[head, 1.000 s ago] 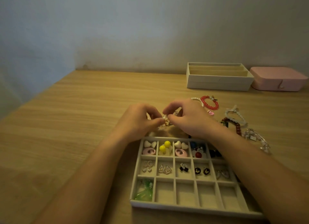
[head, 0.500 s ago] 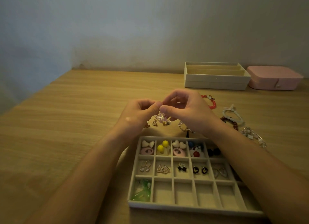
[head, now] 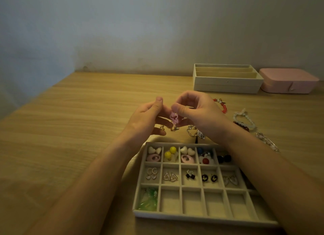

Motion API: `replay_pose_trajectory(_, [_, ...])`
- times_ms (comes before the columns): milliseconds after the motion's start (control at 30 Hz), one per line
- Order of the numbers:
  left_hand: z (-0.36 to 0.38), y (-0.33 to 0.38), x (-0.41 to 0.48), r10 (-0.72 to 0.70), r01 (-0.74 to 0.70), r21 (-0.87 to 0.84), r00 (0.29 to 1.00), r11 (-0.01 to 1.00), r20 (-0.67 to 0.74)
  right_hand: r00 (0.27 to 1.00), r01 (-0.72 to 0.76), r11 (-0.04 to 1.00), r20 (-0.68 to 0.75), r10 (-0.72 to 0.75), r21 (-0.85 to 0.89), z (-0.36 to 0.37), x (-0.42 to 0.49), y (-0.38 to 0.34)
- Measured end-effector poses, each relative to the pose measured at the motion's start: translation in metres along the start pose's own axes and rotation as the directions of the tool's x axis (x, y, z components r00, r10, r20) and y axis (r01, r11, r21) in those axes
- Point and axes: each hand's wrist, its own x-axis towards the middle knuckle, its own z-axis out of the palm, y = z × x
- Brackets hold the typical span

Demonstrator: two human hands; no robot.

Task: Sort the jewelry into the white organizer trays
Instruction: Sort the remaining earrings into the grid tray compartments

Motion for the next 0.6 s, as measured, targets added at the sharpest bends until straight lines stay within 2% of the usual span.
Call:
replay_pose_trajectory(67, [0.000, 0.001, -0.001, 0.005, -0.004, -0.021, 1.000, 1.000, 0.021, 0.999, -0.024, 0.999, -0.041, 0.025, 0.031, -0.002, 0.001, 0.000])
replay_pose_trajectory(233, [0.001, 0.002, -0.007, 0.067, -0.069, 0.067, 0.997, 0.995, 0.035, 0.996, -0.049, 0.997, -0.072, 0.054, 0.065, -0.003, -0.001, -0.002])
replay_pose_trajectory(400, [-0.007, 0.009, -0.013, 0.065, -0.065, 0.010, 0.997, 0.998, -0.042, 0.997, -0.071, 0.997, -0.033, 0.072, 0.028, -0.004, -0.004, -0.014])
replay_pose_trajectory(600, [-0.008, 0.028, -0.022, 0.065, -0.059, 0.128, 0.997, 0.990, -0.044, 0.988, -0.154, 0.985, -0.005, 0.155, 0.082, -0.009, -0.013, -0.031])
